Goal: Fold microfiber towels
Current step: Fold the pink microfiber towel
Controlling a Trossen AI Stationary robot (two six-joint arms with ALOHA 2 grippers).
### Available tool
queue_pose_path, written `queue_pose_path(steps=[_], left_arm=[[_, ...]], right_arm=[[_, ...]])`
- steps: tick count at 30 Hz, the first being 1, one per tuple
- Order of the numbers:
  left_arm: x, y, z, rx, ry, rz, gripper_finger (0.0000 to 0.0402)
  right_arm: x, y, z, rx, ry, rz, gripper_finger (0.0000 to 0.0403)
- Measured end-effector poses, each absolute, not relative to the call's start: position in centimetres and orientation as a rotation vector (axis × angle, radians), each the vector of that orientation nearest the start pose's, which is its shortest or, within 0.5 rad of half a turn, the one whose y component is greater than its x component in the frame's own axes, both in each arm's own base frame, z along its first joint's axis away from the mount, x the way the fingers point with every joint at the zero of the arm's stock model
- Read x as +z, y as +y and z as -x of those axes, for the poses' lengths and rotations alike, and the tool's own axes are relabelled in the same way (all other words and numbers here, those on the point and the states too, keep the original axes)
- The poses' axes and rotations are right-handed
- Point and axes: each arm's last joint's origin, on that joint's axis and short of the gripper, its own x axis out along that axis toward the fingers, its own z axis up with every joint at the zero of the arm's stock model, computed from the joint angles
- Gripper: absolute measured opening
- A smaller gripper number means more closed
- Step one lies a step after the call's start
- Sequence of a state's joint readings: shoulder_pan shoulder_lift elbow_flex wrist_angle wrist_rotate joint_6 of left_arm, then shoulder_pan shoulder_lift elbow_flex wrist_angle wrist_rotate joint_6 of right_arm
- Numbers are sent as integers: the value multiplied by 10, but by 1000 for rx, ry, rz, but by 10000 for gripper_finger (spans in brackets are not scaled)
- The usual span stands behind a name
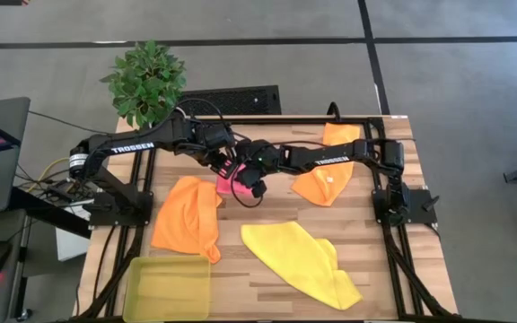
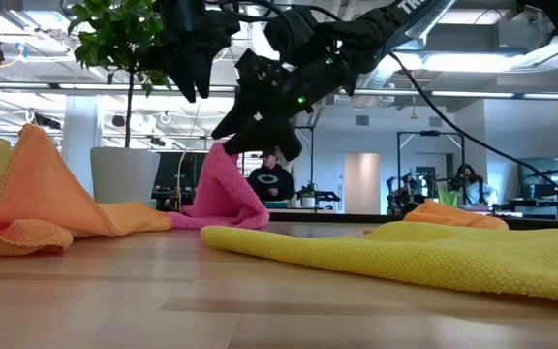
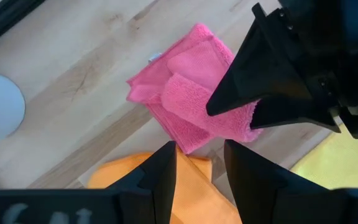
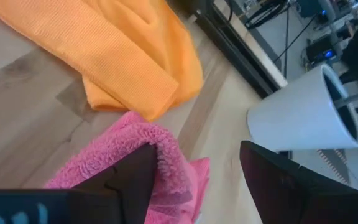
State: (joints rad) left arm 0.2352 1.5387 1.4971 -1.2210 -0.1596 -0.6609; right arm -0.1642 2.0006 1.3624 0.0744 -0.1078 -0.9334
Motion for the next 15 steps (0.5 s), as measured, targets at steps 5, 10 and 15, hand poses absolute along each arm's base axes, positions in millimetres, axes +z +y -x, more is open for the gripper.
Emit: queue_pose_path(steps=[5,10,15], left_arm=[[325,69,-280,660,1132,657,126],[325,61,-282,609,1153,622,126],[325,58,-283,608,1152,626,126]], right_arm=[[192,-73,-437,200,565,788,255],[192,-75,-436,190,576,760,255],[190,-75,-435,191,599,725,255]])
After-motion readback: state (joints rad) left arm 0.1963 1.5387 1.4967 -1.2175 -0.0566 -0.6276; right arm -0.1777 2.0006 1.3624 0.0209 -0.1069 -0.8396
